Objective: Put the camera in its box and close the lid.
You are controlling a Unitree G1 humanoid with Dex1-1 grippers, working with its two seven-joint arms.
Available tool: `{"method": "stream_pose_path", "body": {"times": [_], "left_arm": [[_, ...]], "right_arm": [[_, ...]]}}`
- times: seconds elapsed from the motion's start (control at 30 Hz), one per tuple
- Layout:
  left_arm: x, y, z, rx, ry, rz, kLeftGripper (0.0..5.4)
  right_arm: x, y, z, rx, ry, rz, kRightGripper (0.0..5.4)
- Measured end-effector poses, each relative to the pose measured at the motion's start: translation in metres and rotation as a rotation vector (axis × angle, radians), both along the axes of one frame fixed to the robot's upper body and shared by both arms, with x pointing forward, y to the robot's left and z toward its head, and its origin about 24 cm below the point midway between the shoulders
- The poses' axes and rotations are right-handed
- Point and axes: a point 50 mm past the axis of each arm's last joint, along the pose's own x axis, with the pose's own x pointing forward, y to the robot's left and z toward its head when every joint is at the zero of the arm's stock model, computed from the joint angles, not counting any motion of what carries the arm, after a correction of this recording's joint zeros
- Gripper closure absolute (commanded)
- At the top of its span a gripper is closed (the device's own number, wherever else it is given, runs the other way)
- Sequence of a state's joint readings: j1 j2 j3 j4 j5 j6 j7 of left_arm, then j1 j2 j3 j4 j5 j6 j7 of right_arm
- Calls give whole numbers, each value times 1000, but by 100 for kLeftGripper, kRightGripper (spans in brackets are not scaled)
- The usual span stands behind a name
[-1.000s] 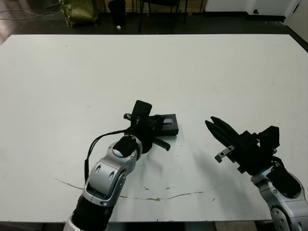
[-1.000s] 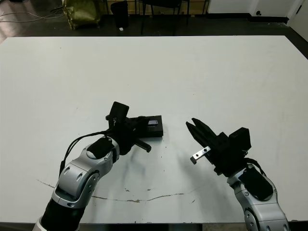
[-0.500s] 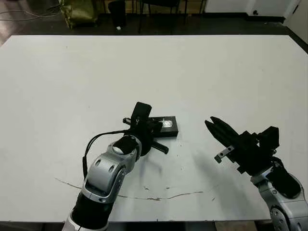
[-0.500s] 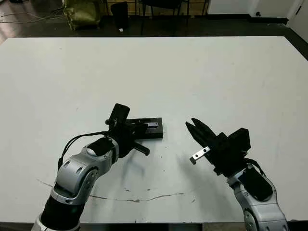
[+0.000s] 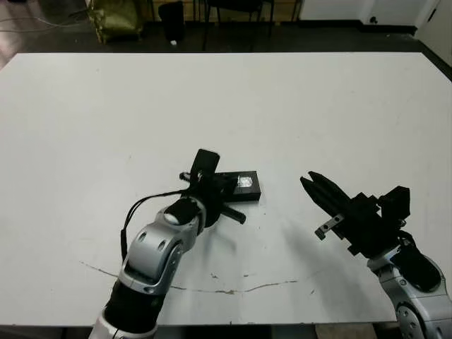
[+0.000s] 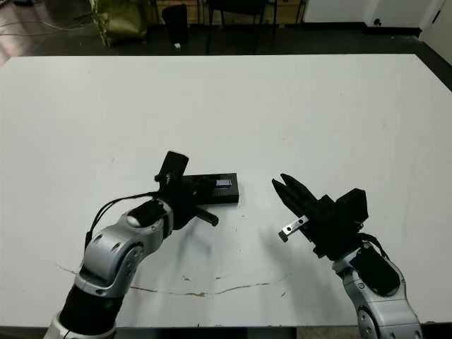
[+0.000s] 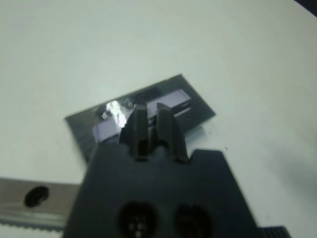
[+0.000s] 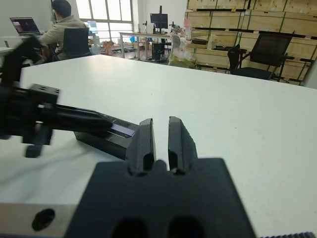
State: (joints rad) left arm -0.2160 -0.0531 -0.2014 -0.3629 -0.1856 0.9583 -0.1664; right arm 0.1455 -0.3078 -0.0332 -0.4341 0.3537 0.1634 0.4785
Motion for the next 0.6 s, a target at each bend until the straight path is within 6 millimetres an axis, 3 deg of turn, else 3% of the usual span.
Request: {"method": "stream_pose_path", "body": {"times": [0.27,0.6], "left_arm": [[-15,49,52,-125,-339,111,538],[-15,111,73,-233,-539,384,538]], "right_arm": [[2,-3,5,-20,-29,-49,540],[12,-6,20,15,-85,-180,540]]}}
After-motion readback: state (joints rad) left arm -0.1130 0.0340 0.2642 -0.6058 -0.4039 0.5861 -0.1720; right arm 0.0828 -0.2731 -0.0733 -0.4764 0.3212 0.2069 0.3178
